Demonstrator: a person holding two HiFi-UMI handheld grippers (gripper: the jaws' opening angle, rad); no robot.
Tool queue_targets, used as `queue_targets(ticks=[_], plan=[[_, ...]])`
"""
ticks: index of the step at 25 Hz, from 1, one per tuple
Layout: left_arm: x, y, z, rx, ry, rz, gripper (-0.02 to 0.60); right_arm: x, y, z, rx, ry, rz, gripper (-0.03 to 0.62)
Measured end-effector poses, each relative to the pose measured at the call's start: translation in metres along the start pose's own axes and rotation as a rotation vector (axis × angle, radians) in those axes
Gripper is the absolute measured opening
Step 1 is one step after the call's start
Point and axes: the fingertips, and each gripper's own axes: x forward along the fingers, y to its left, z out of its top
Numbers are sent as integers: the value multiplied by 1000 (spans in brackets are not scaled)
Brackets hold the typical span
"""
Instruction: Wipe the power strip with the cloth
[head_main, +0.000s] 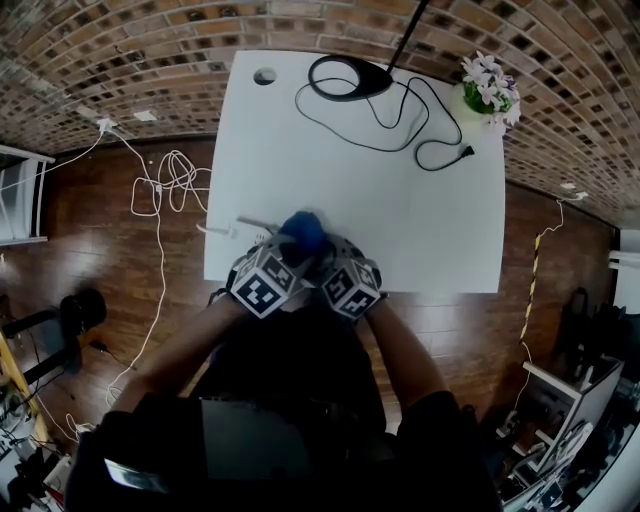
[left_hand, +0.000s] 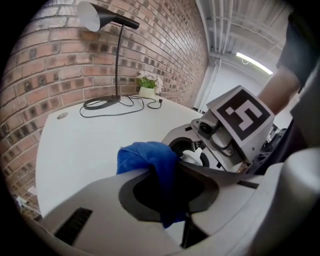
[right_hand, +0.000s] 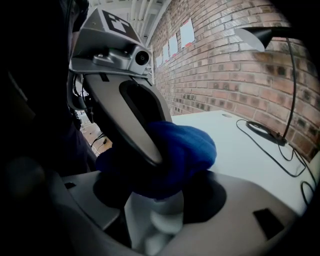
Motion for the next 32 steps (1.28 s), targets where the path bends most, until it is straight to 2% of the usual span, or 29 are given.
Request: queue_targets(ticks=[2,6,9,11,13,15,19,22,32], plan=[[-2,1,2,-37,-32,-1,75,0,1,0,1,1,0,293],[0,1,5,-83,3,-34,75,0,-1,-1,11,11,-2,293],[2,4,3,-118,-10,-66,75,2,2,4,-9,10,10,298],[3,10,-3,-178,-20,-86,75,9,6,9,-15,9,28,356],[1,13,-5,-230,-24,-102,75,13,6,12,-15,9,36,334],[1,12,-4,-205,-15,-96,75,13,5,12,-19,0,33,288],[1,12,-4,-156,5,-100,75,12,3,12,-28,-6,24,290],[-3,16,-6,-125,5,-73,75,13,2,12,-26,-8,20,288],[-32,50,-24,-187,-35,51,75,11,0,11,-29,-7,17,287]])
